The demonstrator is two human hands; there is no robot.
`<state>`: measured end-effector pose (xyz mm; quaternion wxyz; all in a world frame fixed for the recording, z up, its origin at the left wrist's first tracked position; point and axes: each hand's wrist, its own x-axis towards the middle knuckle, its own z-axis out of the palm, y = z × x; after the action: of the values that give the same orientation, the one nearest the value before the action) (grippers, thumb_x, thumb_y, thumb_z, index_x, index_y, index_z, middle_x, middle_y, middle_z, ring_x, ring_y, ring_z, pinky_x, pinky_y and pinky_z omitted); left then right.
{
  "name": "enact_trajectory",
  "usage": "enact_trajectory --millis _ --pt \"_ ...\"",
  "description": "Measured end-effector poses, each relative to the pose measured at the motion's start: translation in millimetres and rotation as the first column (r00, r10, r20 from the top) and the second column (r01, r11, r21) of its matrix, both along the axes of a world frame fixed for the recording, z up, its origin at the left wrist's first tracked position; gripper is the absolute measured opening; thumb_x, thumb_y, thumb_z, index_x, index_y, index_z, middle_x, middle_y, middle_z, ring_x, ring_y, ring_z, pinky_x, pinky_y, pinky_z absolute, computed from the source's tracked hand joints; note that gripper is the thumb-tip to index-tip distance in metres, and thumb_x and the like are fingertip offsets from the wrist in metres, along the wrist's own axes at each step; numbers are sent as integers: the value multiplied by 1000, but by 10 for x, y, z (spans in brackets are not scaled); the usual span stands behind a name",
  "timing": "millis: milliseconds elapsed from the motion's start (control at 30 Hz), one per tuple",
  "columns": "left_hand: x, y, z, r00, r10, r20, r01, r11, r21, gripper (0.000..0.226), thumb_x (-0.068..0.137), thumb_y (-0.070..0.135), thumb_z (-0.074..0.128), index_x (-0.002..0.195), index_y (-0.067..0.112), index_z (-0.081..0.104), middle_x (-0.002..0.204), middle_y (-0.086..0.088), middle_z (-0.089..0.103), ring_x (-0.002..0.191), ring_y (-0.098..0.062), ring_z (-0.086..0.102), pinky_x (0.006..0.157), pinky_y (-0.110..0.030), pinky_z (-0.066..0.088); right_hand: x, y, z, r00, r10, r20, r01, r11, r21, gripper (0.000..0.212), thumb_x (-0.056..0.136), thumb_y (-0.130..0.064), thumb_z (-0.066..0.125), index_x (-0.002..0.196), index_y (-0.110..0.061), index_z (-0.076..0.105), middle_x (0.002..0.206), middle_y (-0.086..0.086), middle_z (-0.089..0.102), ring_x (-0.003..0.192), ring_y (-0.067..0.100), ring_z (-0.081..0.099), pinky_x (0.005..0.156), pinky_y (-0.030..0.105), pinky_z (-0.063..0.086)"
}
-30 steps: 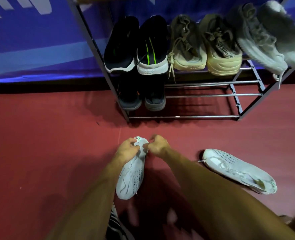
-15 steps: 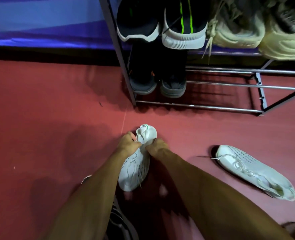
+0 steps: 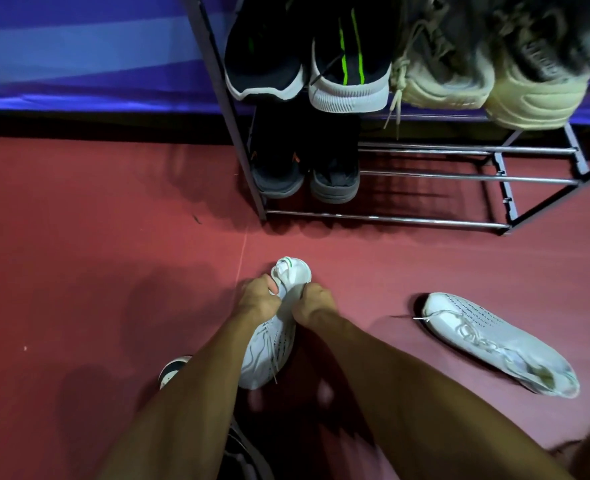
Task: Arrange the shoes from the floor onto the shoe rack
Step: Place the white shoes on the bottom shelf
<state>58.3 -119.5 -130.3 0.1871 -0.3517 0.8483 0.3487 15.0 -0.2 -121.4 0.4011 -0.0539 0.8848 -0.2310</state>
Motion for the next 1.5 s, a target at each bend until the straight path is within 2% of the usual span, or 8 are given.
enact_trajectory --millis 200,433,800,967,1100,1233,1400,1500 --pt "-75 150 179 995 -96 23 97 994 -46 27 83 6 61 108 17 67 118 -7 66 108 -28 63 88 -29 51 -37 176 235 986 -164 -19 163 986 -29 47 89 -28 62 127 -2 60 129 15 62 118 30 62 94 33 53" --pt "-146 478 603 979 -203 -34 202 979 -38 19 81 18 68 97 24 60 114 -2 65 104 -25 63 87 -30 52 -100 686 627 969 -219 -111 218 976 -20 31 82 -13 63 112 -8 65 114 11 67 101 29 66 78 33 56" --pt "-127 1213 1176 971 -218 -100 215 976 -34 61 85 38 66 133 13 39 123 -9 59 111 -28 59 81 -33 46 -154 1575 1284 883 -421 -205 386 902 -192 29 74 -9 58 101 -9 68 102 10 71 91 31 67 75 34 56" --pt "-144 1372 1280 962 -223 -159 243 963 118 30 84 46 65 86 16 60 83 4 65 70 -13 56 64 -29 42 -200 1899 1399 783 -576 -235 486 802 -347 30 75 -12 58 104 -10 67 102 8 68 97 30 64 86 39 55" --pt "-151 1445 1347 955 -244 -171 271 950 157 29 79 36 69 99 17 65 98 3 70 90 -15 66 76 -30 50 -239 2123 1429 674 -722 -159 596 658 -460 29 66 -6 53 88 4 69 82 19 71 71 20 59 71 46 57" --pt "-146 1443 1374 960 -155 -231 203 959 198 21 78 19 70 98 13 68 94 -2 70 82 -17 62 70 -27 47 -202 2209 1452 680 -722 -125 552 618 -560 22 72 -7 52 78 -3 73 74 5 72 66 19 56 64 37 51" --pt "-184 1376 1461 932 99 -348 38 930 366 23 84 6 69 106 12 69 100 -6 70 82 -14 62 61 -22 46 -70 2223 1569 772 -635 -25 460 585 -667 22 86 -11 65 103 -19 76 89 -6 75 70 9 60 57 18 46" --pt "-219 1372 1469 912 193 -363 -15 898 440 24 87 10 69 111 8 68 101 -8 70 79 -16 61 59 -21 46 2 2205 1579 839 -543 48 424 596 -682 34 87 -12 69 117 -27 69 85 -1 70 68 13 53 53 20 38"
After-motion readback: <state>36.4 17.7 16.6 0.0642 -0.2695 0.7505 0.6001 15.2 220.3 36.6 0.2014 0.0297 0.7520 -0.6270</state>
